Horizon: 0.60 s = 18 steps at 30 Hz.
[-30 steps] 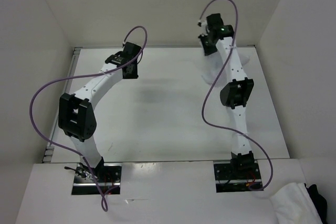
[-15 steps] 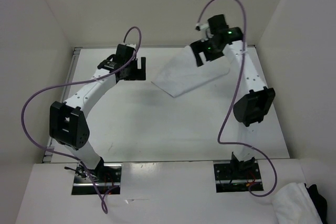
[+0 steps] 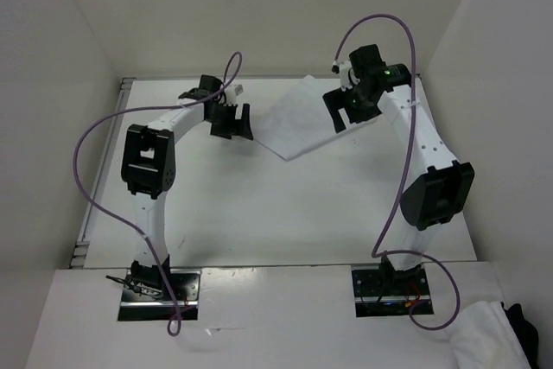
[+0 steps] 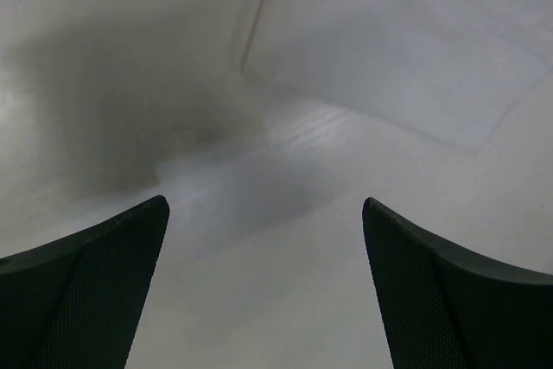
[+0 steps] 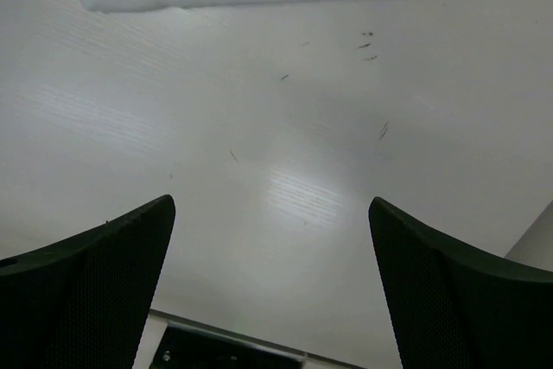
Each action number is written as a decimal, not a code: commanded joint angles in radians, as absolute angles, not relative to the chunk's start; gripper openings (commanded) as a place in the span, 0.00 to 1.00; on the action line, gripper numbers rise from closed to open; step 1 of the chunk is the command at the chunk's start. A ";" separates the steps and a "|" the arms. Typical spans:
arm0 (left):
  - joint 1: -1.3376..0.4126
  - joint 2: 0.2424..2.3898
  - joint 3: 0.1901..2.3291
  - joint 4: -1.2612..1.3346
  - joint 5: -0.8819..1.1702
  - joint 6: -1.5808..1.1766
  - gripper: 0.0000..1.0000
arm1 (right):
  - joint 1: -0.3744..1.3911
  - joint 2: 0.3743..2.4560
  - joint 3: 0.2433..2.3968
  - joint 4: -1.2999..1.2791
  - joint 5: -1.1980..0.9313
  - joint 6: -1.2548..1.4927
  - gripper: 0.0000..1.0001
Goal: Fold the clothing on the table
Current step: Move the skirt to the center of the board
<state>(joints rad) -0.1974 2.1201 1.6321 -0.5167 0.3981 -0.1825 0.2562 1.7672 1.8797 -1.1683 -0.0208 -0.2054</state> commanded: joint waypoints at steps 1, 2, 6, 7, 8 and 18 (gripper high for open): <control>-0.212 2.198 1.837 -0.498 0.505 -0.115 0.99 | 0.241 1.660 1.835 -1.132 0.011 -0.210 0.97; -0.212 2.209 1.856 -0.499 0.520 -0.115 0.97 | 0.241 1.640 1.809 -1.132 0.011 -0.210 0.97; -0.212 2.255 1.925 -0.468 0.540 -0.135 0.95 | 0.232 1.566 1.688 -1.121 0.021 -0.224 0.97; -0.222 2.278 1.939 -0.468 0.549 -0.135 0.95 | 0.232 1.548 1.660 -1.121 0.021 -0.224 0.97; -0.222 2.290 1.954 -0.468 0.539 -0.135 0.95 | 0.223 1.511 1.614 -1.112 0.021 -0.224 0.97; -0.271 2.410 2.046 -0.502 0.417 -0.117 0.91 | 0.021 1.410 1.513 -1.131 -0.054 -0.224 0.97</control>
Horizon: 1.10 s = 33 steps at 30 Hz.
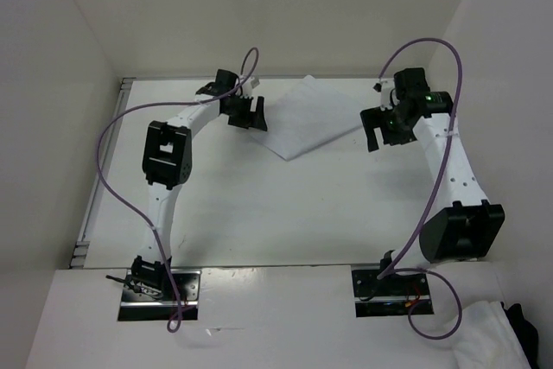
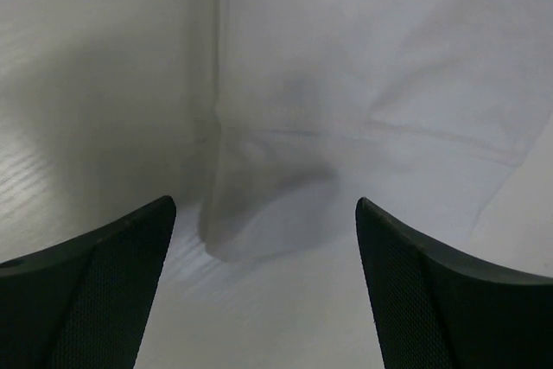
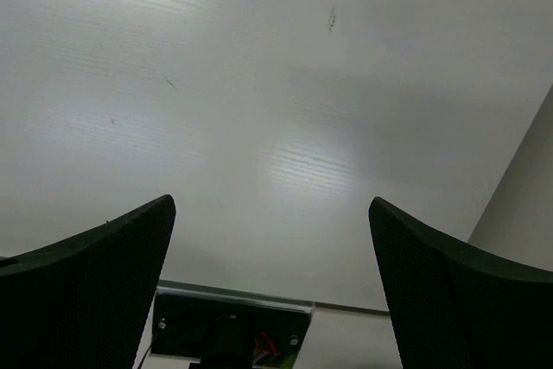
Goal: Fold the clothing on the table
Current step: Move the skirt to the center of the board
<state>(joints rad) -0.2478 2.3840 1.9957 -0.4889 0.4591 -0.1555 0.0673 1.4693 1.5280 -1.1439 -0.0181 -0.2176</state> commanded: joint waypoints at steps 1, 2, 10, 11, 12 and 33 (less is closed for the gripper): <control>-0.272 2.424 2.046 -0.502 0.404 -0.117 0.91 | 0.000 1.401 1.513 -1.141 -0.073 -0.233 0.97; -0.272 2.436 2.046 -0.502 0.403 -0.117 0.89 | 0.000 1.391 1.502 -1.141 -0.074 -0.233 0.97; -0.301 2.425 2.042 -0.511 0.413 -0.149 0.00 | 0.000 1.382 1.483 -1.123 -0.055 -0.233 0.97; -0.301 2.398 2.030 -0.511 0.413 -0.162 0.00 | 0.000 1.391 1.483 -1.123 -0.045 -0.233 0.97; -0.314 2.382 2.029 -0.511 0.413 -0.179 0.00 | 0.000 1.391 1.492 -1.112 -0.044 -0.233 0.97; -0.526 2.399 2.992 -0.354 0.615 -0.862 0.00 | -0.086 1.301 1.402 -1.046 -0.166 -0.176 0.90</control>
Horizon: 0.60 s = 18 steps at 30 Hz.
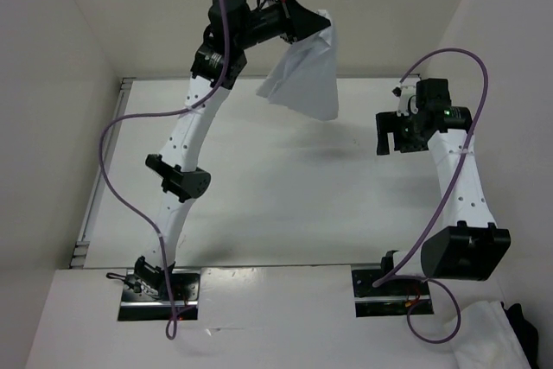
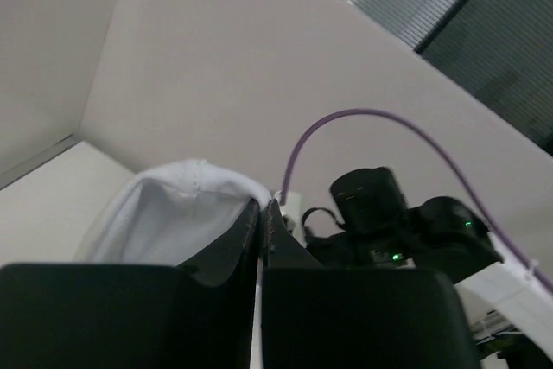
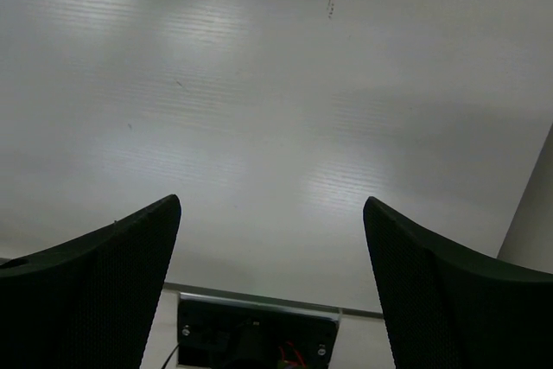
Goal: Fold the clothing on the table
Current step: Move the skirt to the center of the board
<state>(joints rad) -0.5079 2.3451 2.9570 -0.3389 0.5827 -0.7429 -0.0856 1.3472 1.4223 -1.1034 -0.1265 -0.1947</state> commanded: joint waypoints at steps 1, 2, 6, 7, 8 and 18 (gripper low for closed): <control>-0.541 2.433 3.013 -0.421 0.594 -0.835 0.00 | -0.086 1.289 1.390 -1.037 -0.166 -0.176 0.90; -0.555 2.459 3.130 -0.461 0.571 -0.786 0.00 | -0.086 1.289 1.390 -1.037 -0.166 -0.176 0.90; -0.584 2.494 3.131 -0.483 0.568 -0.795 0.00 | -0.086 1.235 1.345 -1.017 -0.166 -0.167 0.90; -0.584 2.494 3.131 -0.471 0.568 -0.795 0.00 | -0.095 1.226 1.345 -1.017 -0.176 -0.167 0.90; -0.595 2.509 3.131 -0.471 0.568 -0.795 0.00 | -0.095 1.207 1.332 -1.017 -0.195 -0.167 0.92; -0.604 2.528 3.131 -0.563 0.489 -0.736 0.00 | -0.104 1.141 1.301 -0.933 -0.511 -0.256 1.00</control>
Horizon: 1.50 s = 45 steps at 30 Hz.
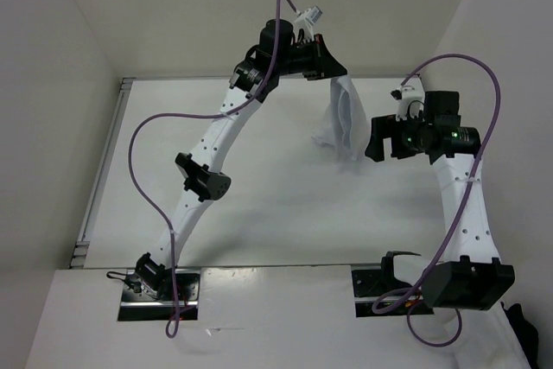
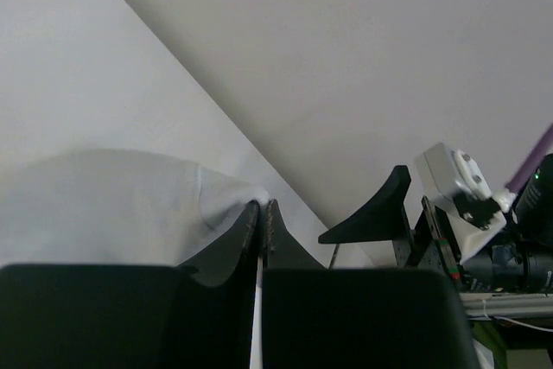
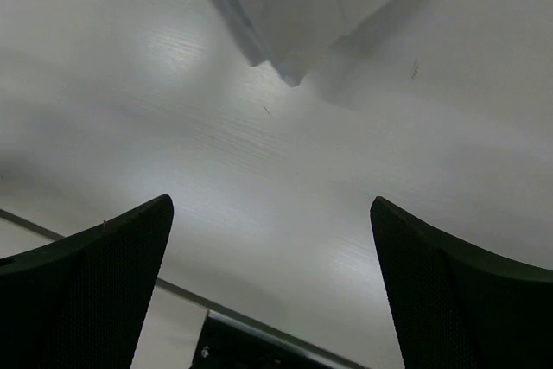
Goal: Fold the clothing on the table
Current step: Move the skirt to the center of the board
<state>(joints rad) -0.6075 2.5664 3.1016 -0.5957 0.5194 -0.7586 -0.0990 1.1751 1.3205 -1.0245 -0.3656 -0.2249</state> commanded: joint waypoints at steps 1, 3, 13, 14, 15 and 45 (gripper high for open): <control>-0.604 2.528 3.131 -0.572 0.489 -0.736 0.00 | -0.104 1.141 1.264 -0.890 -0.511 -0.246 1.00; -0.604 2.528 3.131 -0.572 0.489 -0.736 0.00 | -0.104 1.141 1.218 -0.856 -0.500 -0.283 1.00; -0.604 2.519 3.131 -0.564 0.480 -0.778 0.00 | -0.064 1.216 1.098 -0.574 -0.368 -0.238 1.00; -0.604 2.519 3.131 -0.565 0.491 -0.778 0.00 | -0.064 1.216 1.110 -0.574 -0.394 -0.223 1.00; -0.604 2.528 3.131 -0.565 0.491 -0.778 0.00 | -0.064 1.216 1.111 -0.565 -0.419 -0.210 1.00; -0.492 2.439 3.065 -1.132 0.134 -0.508 0.00 | -0.106 1.147 1.075 -0.545 -0.475 -0.084 1.00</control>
